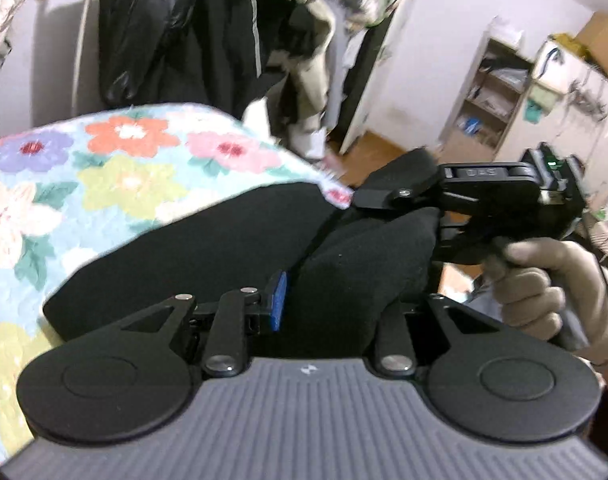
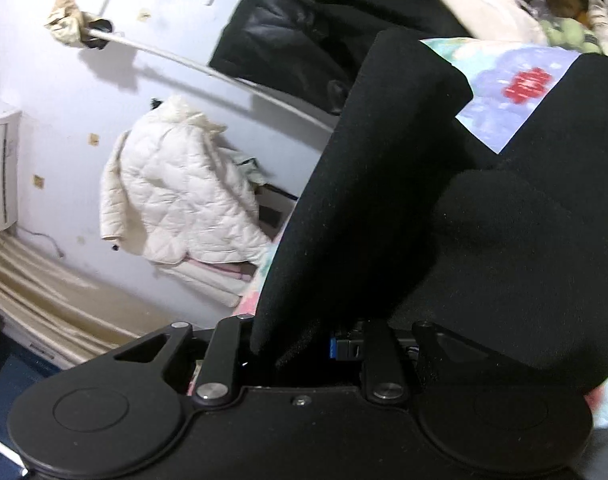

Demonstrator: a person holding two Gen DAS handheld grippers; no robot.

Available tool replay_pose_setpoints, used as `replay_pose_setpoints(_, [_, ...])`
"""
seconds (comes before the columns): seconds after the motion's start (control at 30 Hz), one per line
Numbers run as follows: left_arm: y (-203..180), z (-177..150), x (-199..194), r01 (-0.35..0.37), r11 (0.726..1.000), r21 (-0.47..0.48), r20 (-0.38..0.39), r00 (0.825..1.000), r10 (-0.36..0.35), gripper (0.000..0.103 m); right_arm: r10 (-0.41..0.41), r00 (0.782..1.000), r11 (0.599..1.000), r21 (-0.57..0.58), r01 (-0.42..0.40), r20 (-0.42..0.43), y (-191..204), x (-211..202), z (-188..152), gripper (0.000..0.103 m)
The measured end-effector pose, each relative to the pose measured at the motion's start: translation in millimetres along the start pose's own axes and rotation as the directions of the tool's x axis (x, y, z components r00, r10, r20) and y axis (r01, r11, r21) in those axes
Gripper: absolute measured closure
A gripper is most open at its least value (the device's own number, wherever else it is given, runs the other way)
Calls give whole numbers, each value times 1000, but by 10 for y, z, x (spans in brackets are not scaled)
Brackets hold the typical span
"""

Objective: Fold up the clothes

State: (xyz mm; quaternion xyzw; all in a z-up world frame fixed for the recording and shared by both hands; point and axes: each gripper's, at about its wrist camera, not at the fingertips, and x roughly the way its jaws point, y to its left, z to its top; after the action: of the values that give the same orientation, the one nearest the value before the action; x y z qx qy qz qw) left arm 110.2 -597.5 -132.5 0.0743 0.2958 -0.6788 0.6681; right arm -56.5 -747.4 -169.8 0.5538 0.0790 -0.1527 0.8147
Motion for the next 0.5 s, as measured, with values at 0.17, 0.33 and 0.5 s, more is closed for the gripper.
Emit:
replay_pose_setpoints(0.17, [219, -38, -17, 24, 995, -102, 24, 999, -22, 79, -12, 1000, 1000, -4, 12, -15, 76, 222, 78, 77])
replay_pose_setpoints(0.33, [463, -107, -115, 68, 977, -203, 22, 998, -64, 68, -20, 1000, 999, 27, 20, -19, 25, 345, 71, 77])
replay_pose_setpoints(0.5, [573, -164, -446, 144, 959, -245, 67, 989, -131, 52, -36, 999, 999, 36, 36, 5, 11, 375, -1, 77])
